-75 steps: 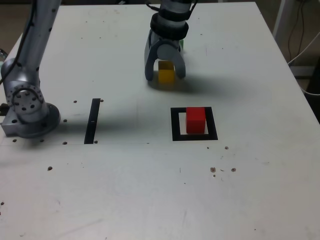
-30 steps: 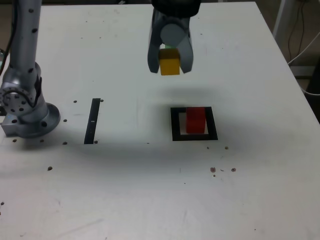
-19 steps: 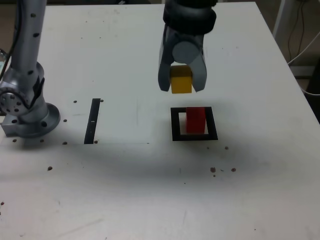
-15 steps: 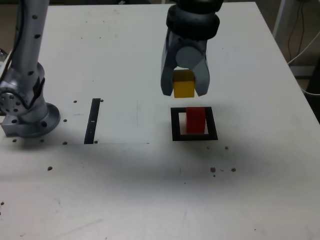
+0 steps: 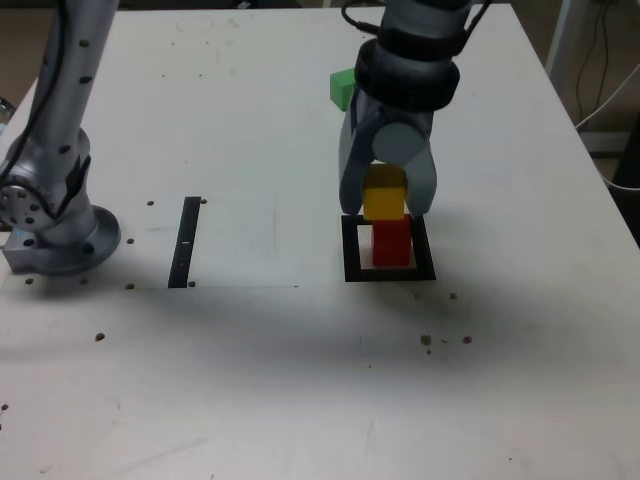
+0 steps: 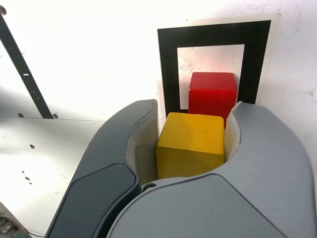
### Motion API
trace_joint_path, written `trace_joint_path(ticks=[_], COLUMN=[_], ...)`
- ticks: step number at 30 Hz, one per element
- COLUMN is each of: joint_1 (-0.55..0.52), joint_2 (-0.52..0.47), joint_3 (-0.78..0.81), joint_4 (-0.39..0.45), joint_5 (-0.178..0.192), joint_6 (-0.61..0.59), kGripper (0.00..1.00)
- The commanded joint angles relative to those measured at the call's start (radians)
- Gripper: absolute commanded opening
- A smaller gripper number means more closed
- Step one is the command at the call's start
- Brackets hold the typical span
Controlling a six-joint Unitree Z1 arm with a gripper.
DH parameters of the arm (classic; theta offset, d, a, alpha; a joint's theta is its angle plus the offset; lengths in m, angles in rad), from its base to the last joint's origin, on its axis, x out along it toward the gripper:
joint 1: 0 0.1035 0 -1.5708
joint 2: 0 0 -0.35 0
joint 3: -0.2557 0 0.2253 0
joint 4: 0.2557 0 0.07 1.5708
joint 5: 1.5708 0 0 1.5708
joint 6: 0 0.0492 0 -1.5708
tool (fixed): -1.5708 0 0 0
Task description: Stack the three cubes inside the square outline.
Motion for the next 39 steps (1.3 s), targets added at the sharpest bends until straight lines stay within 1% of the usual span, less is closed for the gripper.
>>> trace_joint_path(ticks=[1, 13, 26, 34, 36, 37, 39], joint_1=[-0.002, -0.002, -0.001, 0.001, 0.004, 0.005, 0.008], joint_2=[0.013, 0.047, 0.059, 0.066, 0.066, 0.066, 0.065], joint_3=[-0.008, -0.009, -0.007, 0.001, 0.006, 0.008, 0.012], joint_4=[-0.006, -0.015, -0.02, -0.027, -0.029, -0.032, -0.038], joint_5=[-0.003, -0.007, 0.007, 0.008, 0.008, 0.008, 0.008], joint_6=[-0.002, -0.003, -0.003, -0.003, -0.001, 0.001, 0.009], kGripper=[0.38, 0.38, 0.38, 0.39, 0.43, 0.48, 0.62])
